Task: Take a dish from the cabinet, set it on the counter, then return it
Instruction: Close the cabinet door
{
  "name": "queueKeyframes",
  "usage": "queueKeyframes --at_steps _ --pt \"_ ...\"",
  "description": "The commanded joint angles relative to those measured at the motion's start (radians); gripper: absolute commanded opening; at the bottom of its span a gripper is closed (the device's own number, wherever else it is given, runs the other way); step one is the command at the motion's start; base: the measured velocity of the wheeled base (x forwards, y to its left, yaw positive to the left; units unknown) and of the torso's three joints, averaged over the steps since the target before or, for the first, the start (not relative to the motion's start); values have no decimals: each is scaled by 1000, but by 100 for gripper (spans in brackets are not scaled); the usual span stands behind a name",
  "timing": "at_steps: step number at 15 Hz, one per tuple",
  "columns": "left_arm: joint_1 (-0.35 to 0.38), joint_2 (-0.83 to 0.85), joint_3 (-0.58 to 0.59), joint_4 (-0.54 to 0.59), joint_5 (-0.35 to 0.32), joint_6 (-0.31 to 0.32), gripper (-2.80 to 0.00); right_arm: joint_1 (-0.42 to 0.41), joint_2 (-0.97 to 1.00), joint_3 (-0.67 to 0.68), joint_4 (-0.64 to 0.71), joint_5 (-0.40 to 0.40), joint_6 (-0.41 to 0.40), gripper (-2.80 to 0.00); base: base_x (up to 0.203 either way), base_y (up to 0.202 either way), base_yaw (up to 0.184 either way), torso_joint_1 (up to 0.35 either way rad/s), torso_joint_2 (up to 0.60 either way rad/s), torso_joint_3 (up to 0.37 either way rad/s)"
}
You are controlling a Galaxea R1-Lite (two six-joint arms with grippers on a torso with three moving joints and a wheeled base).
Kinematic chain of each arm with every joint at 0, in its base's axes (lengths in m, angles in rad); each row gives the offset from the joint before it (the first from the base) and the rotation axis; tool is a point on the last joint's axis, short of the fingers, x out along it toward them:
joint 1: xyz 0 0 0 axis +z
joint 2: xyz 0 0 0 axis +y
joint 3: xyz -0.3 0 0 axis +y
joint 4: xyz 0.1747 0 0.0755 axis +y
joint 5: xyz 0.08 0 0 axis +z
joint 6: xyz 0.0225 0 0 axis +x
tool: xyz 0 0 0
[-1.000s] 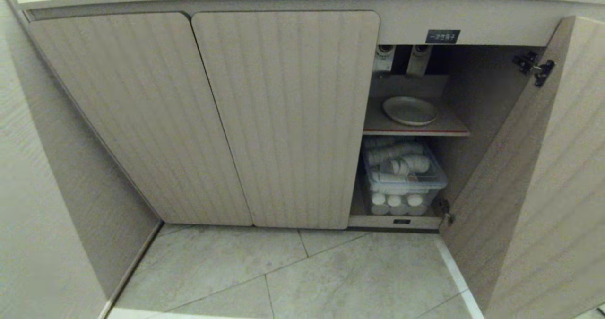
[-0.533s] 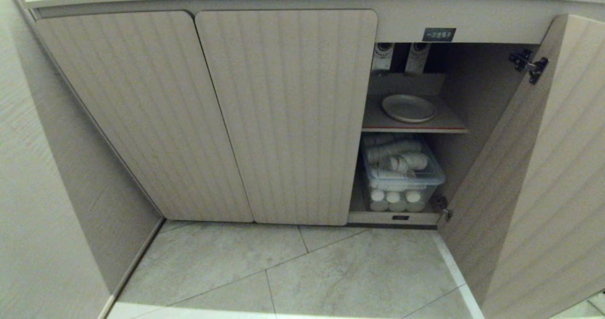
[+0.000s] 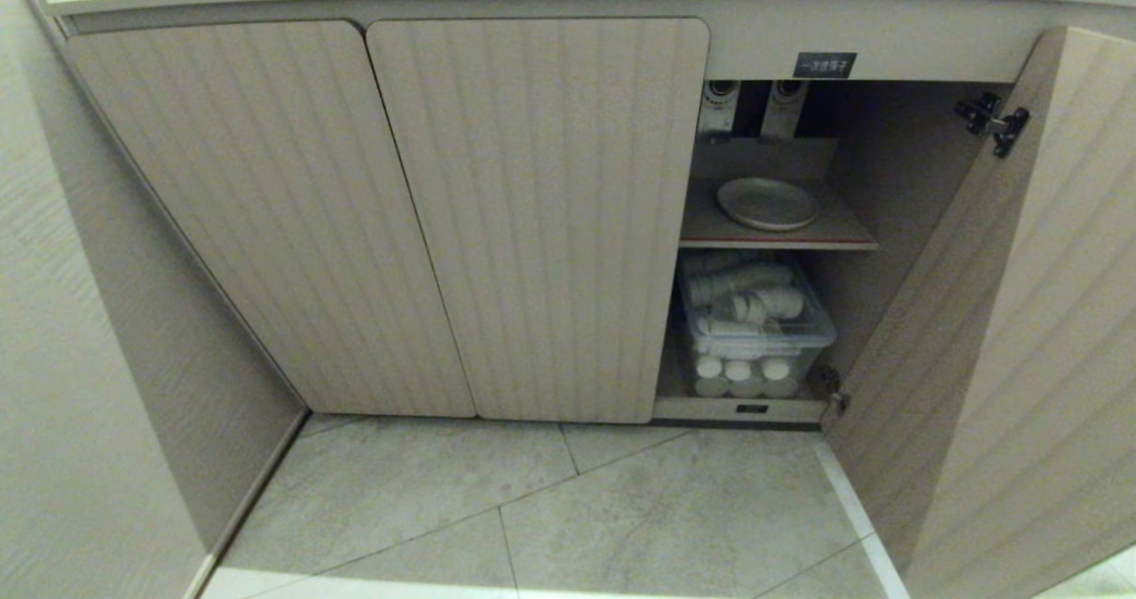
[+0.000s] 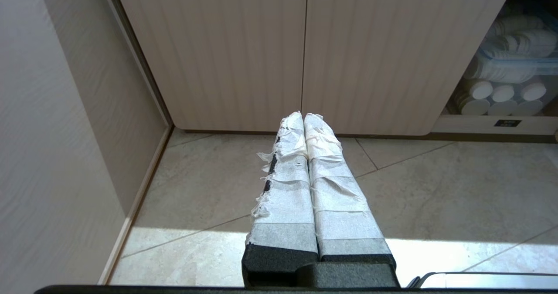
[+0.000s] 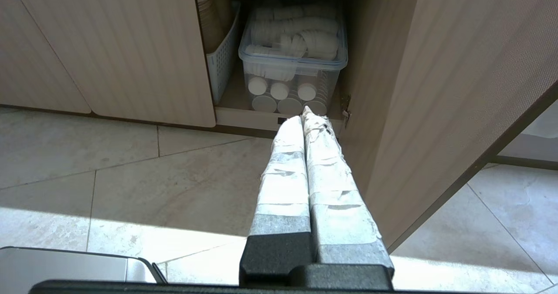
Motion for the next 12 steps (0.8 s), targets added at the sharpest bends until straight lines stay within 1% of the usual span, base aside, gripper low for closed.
queueKeyframes --at_steps 1,12 --pt "0 0 0 0 0 -1 -280 0 1 0 -1 0 0 -280 0 0 0 0 0 0" --pt "0 0 0 0 0 -1 -280 0 1 0 -1 0 0 -280 0 0 0 0 0 0"
